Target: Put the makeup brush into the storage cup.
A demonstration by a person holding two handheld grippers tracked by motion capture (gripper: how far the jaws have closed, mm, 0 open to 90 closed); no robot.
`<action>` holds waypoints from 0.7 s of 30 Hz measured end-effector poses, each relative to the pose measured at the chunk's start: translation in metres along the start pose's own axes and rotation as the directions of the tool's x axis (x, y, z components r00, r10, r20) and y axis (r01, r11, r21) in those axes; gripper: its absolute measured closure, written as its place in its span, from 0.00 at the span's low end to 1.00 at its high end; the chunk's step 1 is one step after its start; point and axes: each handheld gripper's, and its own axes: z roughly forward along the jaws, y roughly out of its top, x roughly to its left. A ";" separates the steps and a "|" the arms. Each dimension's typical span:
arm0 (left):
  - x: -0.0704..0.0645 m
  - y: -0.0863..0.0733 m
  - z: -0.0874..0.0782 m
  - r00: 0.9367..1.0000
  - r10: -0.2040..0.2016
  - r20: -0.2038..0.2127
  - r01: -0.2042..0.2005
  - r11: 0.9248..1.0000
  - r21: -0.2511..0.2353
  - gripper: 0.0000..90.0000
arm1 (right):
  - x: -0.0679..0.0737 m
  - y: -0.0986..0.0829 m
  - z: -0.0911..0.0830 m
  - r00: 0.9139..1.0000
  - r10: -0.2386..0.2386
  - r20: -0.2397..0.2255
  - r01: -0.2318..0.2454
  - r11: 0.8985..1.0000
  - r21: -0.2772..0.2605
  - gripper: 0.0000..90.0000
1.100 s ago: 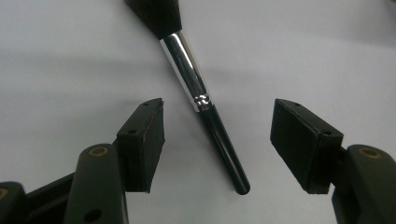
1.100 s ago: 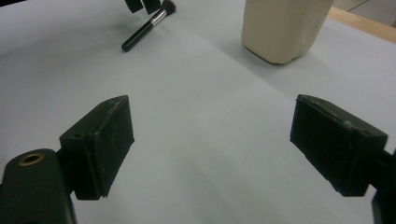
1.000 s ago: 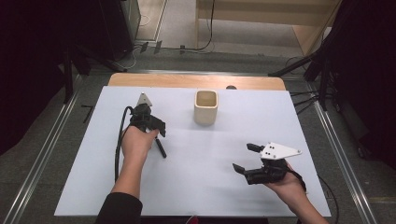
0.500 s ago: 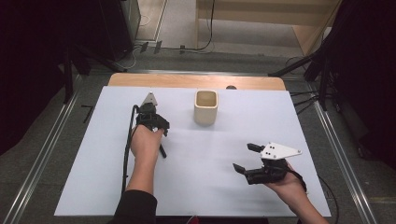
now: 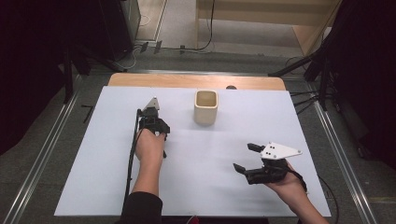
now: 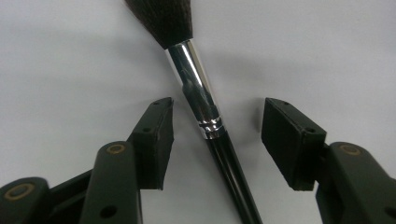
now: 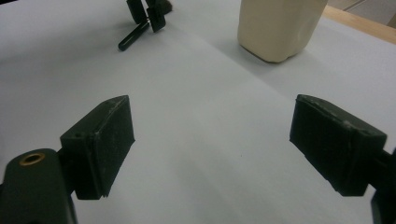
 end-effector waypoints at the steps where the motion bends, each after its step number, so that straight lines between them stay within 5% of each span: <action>1: -0.002 0.000 0.000 1.000 0.008 -0.011 -0.008 1.000 -0.001 0.51 | 0.000 0.000 0.000 1.000 0.001 -0.002 -0.001 1.000 0.000 0.17; 4: -0.006 -0.002 0.001 0.999 0.019 -0.043 -0.019 1.000 -0.014 0.52 | 0.000 0.000 0.000 1.000 -0.004 -0.002 0.004 1.000 0.003 0.17; 13: -0.007 -0.007 0.001 0.999 0.017 -0.043 -0.018 0.999 -0.038 0.56 | 0.001 0.000 0.000 1.000 -0.007 -0.001 0.007 1.000 0.006 0.17; 21: -0.004 -0.007 -0.001 1.000 -0.005 -0.030 0.004 1.000 -0.019 0.80 | 0.002 0.000 0.002 1.000 -0.016 -0.011 0.016 1.000 0.007 0.17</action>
